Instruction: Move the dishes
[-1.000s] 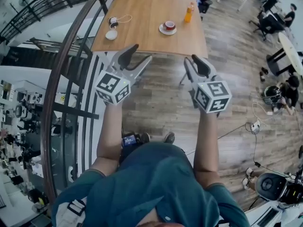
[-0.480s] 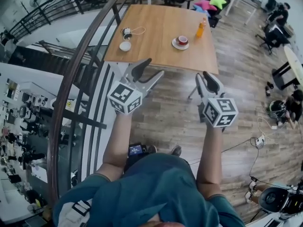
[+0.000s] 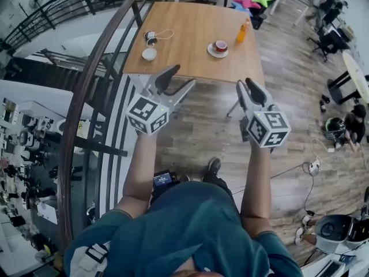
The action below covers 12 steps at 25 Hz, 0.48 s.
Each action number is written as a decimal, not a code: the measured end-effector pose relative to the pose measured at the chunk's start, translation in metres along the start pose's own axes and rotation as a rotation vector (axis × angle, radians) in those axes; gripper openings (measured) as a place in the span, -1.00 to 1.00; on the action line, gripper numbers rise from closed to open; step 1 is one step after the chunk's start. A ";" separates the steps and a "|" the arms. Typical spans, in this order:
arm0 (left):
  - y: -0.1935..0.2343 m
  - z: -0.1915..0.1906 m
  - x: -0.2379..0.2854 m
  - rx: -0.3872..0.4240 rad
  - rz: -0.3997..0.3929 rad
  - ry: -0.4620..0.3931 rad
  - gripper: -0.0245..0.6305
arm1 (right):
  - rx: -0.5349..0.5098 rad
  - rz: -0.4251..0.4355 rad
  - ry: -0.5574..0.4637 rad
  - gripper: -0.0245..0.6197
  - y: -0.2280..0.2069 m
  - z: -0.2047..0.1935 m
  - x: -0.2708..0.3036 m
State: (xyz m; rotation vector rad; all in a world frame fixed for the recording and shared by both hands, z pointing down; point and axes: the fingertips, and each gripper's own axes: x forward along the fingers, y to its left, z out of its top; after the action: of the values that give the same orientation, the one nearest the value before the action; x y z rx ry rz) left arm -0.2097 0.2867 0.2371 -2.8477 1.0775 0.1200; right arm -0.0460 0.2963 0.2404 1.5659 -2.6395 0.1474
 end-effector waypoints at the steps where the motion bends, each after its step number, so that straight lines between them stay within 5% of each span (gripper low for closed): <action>1: 0.003 -0.001 0.002 0.000 0.002 0.003 -0.18 | 0.001 0.003 0.000 -0.63 -0.002 0.000 0.004; 12: 0.029 -0.016 0.043 0.013 0.080 0.055 -0.16 | 0.030 0.077 -0.008 -0.62 -0.053 -0.001 0.051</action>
State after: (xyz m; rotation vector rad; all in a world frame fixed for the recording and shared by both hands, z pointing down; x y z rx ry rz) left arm -0.1960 0.2350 0.2461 -2.8126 1.1982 0.0403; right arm -0.0244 0.2265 0.2492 1.4765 -2.7171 0.1859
